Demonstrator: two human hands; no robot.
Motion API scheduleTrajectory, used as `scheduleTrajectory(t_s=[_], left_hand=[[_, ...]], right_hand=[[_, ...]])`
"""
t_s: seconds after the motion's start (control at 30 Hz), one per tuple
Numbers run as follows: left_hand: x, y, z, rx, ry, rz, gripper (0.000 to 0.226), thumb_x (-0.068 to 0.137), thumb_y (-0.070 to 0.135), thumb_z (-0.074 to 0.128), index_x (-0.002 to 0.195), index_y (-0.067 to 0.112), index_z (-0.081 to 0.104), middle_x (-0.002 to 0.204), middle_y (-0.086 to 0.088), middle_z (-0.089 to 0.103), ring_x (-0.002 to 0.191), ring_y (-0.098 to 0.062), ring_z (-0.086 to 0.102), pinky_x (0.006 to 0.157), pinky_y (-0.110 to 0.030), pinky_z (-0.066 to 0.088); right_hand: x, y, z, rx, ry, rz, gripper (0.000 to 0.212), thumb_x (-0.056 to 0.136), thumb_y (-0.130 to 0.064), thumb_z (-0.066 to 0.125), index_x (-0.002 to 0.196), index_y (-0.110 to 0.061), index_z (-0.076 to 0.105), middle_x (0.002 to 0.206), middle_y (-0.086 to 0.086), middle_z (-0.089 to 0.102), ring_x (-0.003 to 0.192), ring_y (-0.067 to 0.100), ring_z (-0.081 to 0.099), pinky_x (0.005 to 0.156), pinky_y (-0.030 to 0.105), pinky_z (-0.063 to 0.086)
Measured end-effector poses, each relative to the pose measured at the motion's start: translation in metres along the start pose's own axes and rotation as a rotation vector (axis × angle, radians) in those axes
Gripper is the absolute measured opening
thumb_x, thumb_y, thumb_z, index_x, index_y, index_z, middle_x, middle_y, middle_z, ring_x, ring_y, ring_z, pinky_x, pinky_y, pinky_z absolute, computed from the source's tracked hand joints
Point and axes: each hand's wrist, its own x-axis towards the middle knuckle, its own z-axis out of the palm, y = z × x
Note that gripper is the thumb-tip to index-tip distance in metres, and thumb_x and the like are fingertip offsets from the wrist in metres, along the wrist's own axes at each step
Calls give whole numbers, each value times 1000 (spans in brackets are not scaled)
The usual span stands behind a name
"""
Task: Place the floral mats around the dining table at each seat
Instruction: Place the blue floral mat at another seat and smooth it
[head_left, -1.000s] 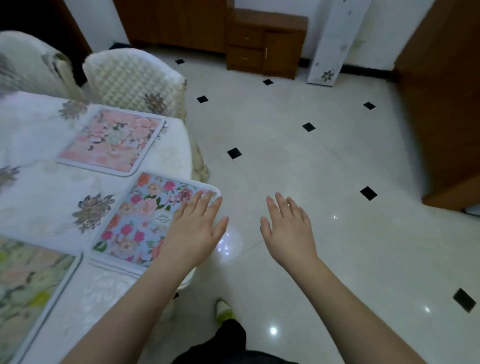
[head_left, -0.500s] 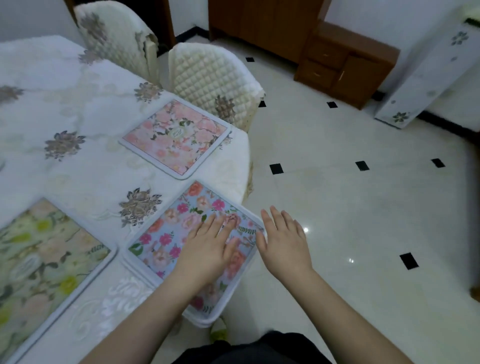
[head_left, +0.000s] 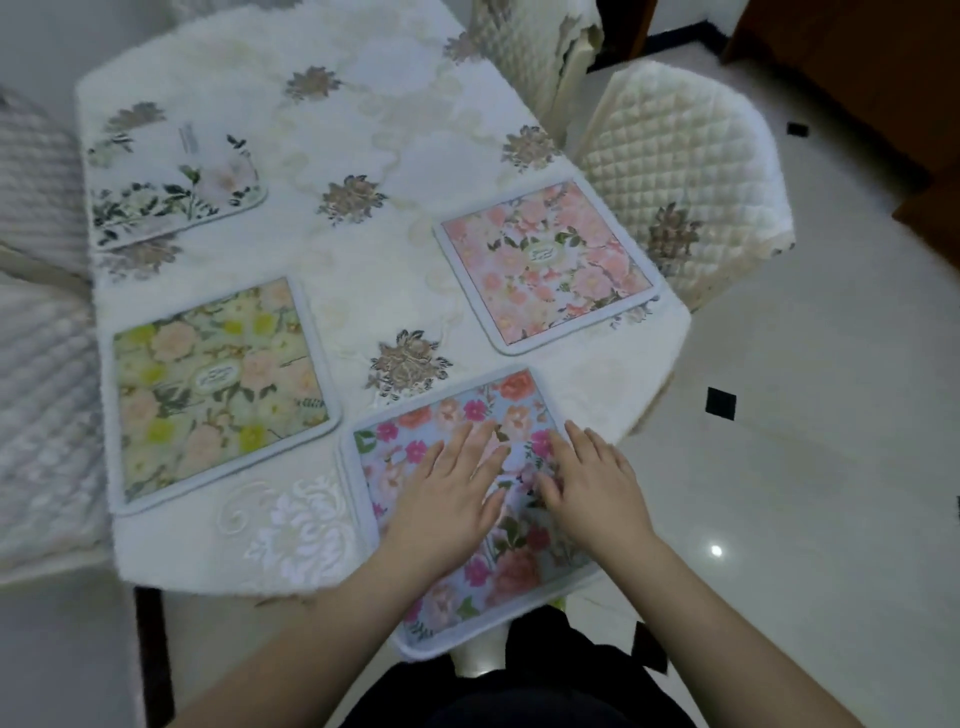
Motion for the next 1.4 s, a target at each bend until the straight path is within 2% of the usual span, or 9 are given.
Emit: scheduleTrajectory(t_s=[0.13,0.3,0.5,0.87,1.0,1.13,1.23,1.33,1.4], left_hand=[[-4,10,8,14,30,-100,55,101,47,26,147,22,45,158,-5,36,146,-26,33,111,-47,36],[-10,13,19,1,-17,-270,58,99,48,28,147,19,44,157,-8,38,142,-29,39,110,-50,36],[-34,-6,37,-33,-1,-448,57,98,49,29,141,19,53,152,-8,45,141,-27,41,110,-47,39],[-69,-5,76,-175,30,-505,53,97,47,33,139,25,56,150,-9,47,135,-33,48,101,-49,46],[-74,-6,83,-221,70,-520,55,98,53,29,146,33,45,159,-10,32,145,-32,32,109,-50,38],[-74,-6,87,-398,85,-744,60,99,52,40,154,43,19,163,-21,-10,150,-39,-8,120,-50,10],[-72,-6,84,-446,82,-790,67,98,47,45,157,31,18,162,-27,-4,150,-40,-3,121,-52,11],[-72,-5,82,-463,129,-829,71,92,47,34,155,17,25,161,-28,8,150,-40,9,120,-50,13],[-73,-4,79,-499,135,-834,69,94,44,35,156,16,20,162,-24,7,151,-37,6,121,-47,11]], right_hand=[[22,16,-6,-57,-11,-100,58,101,-44,33,153,-20,24,162,6,19,148,25,17,119,40,13],[30,14,1,-57,12,-234,54,97,-40,45,144,-15,41,152,11,39,138,29,36,113,42,27],[31,18,21,-124,-61,-387,58,95,-46,37,145,-17,42,156,9,34,143,29,30,114,44,26],[33,25,49,-134,39,-396,51,95,-40,39,138,-16,52,143,12,51,133,31,45,108,47,37],[33,31,58,-159,28,-377,56,98,-49,28,145,-24,44,152,11,40,142,31,32,115,47,20],[35,32,52,-129,-4,-213,67,94,-69,26,153,-38,19,160,25,7,148,39,5,119,49,3],[32,31,47,-53,-40,-116,82,88,-75,36,155,-37,8,159,26,4,148,38,4,119,48,2],[31,30,46,-28,-26,-106,81,88,-73,40,154,-33,16,159,23,12,147,36,10,120,48,3],[29,25,45,12,-10,-106,77,89,-68,45,153,-30,22,159,23,14,147,36,11,120,48,4]])
